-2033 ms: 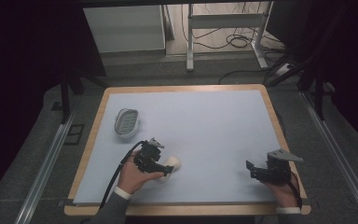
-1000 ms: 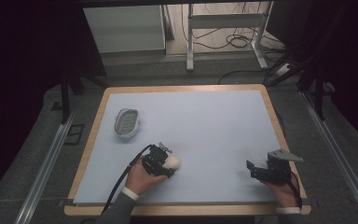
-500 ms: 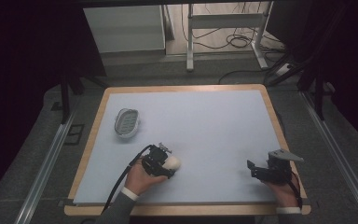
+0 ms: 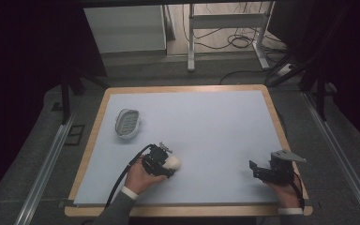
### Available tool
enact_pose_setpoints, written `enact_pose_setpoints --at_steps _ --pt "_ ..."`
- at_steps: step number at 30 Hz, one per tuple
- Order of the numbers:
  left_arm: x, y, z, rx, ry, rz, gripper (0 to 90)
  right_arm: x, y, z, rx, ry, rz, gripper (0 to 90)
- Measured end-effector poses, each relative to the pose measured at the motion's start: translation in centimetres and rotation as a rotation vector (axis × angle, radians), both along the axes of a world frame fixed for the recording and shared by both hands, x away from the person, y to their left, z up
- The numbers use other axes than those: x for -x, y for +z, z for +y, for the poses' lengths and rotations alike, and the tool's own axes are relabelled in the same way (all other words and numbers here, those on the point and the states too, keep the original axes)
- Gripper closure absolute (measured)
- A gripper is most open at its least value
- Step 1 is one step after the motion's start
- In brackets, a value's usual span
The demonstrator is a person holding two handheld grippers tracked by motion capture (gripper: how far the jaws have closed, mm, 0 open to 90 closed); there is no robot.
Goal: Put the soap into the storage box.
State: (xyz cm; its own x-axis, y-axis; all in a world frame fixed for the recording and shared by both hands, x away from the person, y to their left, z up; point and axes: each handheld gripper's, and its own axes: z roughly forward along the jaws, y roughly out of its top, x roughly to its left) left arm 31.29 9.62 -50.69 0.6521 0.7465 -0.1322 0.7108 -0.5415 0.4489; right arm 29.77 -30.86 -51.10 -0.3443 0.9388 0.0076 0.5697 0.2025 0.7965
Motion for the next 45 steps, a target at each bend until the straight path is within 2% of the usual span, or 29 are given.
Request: enact_pose_setpoints --at_steps 6,12,32,45 --pt "-0.2 1.0 0.5 0.019 -0.01 -0.002 49.2 0.0 0.0 -0.1 -0.003 -0.007 0.001 9.7" --pt "-0.5 1.4 1.2 0.033 -0.008 -0.001 49.2 0.0 0.0 -0.1 -0.006 -0.014 0.002 9.7" --pt "-2.0 2.7 4.1 0.062 0.057 -0.024 49.2 -0.1 -0.1 -0.1 0.0 -0.02 0.007 9.7" --pt "-2.4 3.7 4.9 0.077 0.078 -0.046 49.2 -0.1 -0.2 -0.1 0.001 -0.019 0.015 9.7"
